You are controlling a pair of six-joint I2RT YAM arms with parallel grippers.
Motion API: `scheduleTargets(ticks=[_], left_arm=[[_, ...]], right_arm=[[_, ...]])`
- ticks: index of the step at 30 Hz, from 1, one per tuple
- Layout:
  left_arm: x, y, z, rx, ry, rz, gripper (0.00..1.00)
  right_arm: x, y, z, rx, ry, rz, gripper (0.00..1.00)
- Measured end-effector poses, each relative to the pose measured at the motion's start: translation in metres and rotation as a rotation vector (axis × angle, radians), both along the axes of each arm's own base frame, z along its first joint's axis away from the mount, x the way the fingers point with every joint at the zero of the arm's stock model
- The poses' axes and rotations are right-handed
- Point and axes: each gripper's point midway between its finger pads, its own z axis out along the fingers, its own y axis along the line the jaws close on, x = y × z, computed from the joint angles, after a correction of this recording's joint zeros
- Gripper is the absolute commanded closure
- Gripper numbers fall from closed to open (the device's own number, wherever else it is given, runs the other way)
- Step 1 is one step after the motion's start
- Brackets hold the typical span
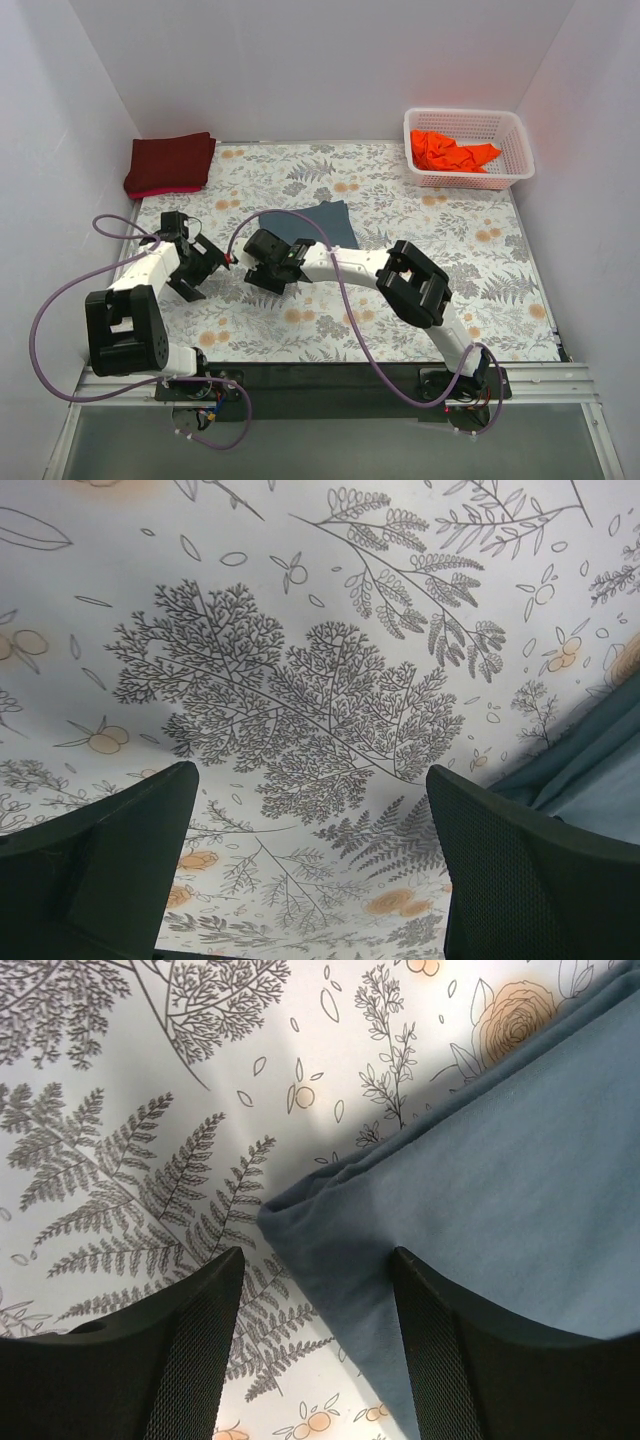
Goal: Fold and stack the t-shirts
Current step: Neatly place the folded tshirt to the corner
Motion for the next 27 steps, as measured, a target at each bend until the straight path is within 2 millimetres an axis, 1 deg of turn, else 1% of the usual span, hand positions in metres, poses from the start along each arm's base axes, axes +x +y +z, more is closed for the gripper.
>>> scheduleTargets(ticks=[3, 6, 7, 9, 14, 19, 24, 27], left_arm=[[0.001, -0.005, -0.002, -0.025, -0.004, -0.007, 0.02], [0.002, -0.008, -0.001, -0.045, -0.011, -0.009, 0.02], [0.004, -0.009, -0.001, -0.051, -0.017, -0.009, 0.02], [0.007, -0.012, 0.0, -0.071, -0.032, -0.012, 0.02], [0.018, -0.028, 0.003, -0.163, -0.075, -0.048, 0.02], [0.032, -0.045, 0.008, -0.271, -0.123, -0.074, 0.02], [0.053, -0.064, 0.022, -0.402, -0.227, -0.075, 0.02], [0.064, -0.073, 0.026, -0.462, -0.263, -0.074, 0.02]], right_arm=[[0.003, -0.001, -0.004, -0.012, -0.017, -0.009, 0.43], [0.008, -0.002, -0.004, -0.022, -0.039, -0.012, 0.66], [0.009, -0.002, -0.004, -0.025, -0.045, -0.012, 0.82], [0.01, -0.001, -0.003, -0.02, -0.053, -0.014, 0.98], [0.012, 0.0, -0.001, -0.004, -0.051, -0.027, 0.99], [0.015, -0.003, 0.006, 0.051, 0.015, -0.059, 0.99], [0.022, -0.009, 0.023, 0.133, 0.092, -0.099, 0.99], [0.025, -0.016, 0.033, 0.175, 0.129, -0.126, 0.99]])
